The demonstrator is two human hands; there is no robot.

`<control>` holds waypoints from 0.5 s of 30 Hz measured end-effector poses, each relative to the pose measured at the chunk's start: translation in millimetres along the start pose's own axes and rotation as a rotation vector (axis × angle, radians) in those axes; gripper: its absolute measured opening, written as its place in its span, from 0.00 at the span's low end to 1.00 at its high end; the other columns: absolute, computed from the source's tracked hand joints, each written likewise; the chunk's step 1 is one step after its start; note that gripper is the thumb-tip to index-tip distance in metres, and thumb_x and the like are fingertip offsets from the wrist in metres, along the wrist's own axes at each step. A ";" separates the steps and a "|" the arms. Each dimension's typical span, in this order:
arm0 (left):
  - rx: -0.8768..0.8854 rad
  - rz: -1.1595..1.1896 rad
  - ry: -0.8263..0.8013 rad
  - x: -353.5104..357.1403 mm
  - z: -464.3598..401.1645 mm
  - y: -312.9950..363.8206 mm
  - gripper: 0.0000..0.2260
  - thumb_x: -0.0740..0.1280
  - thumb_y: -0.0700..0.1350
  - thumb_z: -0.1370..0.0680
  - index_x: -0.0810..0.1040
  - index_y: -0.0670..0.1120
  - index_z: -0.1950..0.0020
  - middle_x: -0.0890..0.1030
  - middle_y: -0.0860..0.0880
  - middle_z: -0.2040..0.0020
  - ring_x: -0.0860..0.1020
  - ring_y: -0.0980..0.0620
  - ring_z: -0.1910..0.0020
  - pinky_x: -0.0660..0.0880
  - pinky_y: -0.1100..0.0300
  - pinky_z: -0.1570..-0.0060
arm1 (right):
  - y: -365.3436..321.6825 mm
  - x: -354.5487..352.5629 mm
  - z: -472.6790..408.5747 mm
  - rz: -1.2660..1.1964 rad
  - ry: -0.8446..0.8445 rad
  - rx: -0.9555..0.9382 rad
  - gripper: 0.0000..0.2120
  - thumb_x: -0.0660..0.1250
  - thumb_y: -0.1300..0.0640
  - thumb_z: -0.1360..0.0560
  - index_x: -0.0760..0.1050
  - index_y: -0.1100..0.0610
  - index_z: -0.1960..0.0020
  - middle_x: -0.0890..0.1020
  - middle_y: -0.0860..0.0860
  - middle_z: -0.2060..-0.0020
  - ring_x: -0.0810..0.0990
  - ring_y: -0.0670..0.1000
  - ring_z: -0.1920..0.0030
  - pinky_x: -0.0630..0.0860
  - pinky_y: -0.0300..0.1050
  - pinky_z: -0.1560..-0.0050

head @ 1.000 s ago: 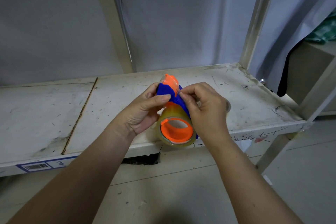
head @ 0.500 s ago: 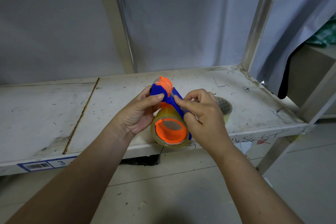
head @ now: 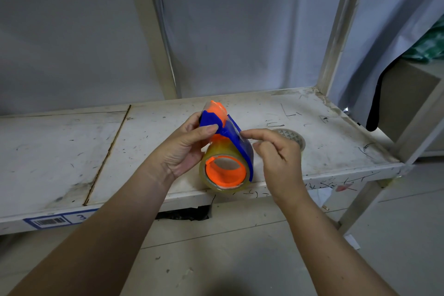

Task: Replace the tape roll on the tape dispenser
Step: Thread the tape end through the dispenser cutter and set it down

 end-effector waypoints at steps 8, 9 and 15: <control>0.006 0.022 0.010 -1.1 -0.9 -0.3 0.47 0.83 0.49 0.45 0.68 0.44 0.29 0.77 0.42 0.40 0.76 0.45 0.41 0.74 0.46 0.41 | -4.2 0.9 1.9 0.100 0.040 -0.046 0.17 0.59 0.52 0.31 0.82 0.56 0.50 0.84 0.46 0.56 0.81 0.45 0.51 0.80 0.50 0.52; 0.008 0.019 0.004 -0.4 -0.8 0.3 0.45 0.83 0.49 0.45 0.69 0.45 0.30 0.78 0.43 0.41 0.76 0.46 0.42 0.74 0.47 0.41 | -4.5 3.1 2.5 0.133 0.027 -0.056 0.17 0.60 0.48 0.30 0.82 0.55 0.49 0.84 0.46 0.56 0.81 0.47 0.51 0.79 0.52 0.52; 0.003 -0.034 -0.028 4.1 -1.6 -1.0 0.42 0.82 0.48 0.45 0.72 0.46 0.33 0.79 0.44 0.42 0.77 0.47 0.43 0.75 0.47 0.42 | -6.7 6.5 0.4 0.171 0.050 -0.051 0.05 0.67 0.52 0.27 0.80 0.50 0.55 0.81 0.42 0.61 0.81 0.47 0.56 0.79 0.54 0.54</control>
Point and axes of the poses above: each hand's wrist, its own z-axis away from the middle knuckle, its own x-axis out of the palm, y = z × x, the point moved 5 cm from there along -z, towards the middle knuckle
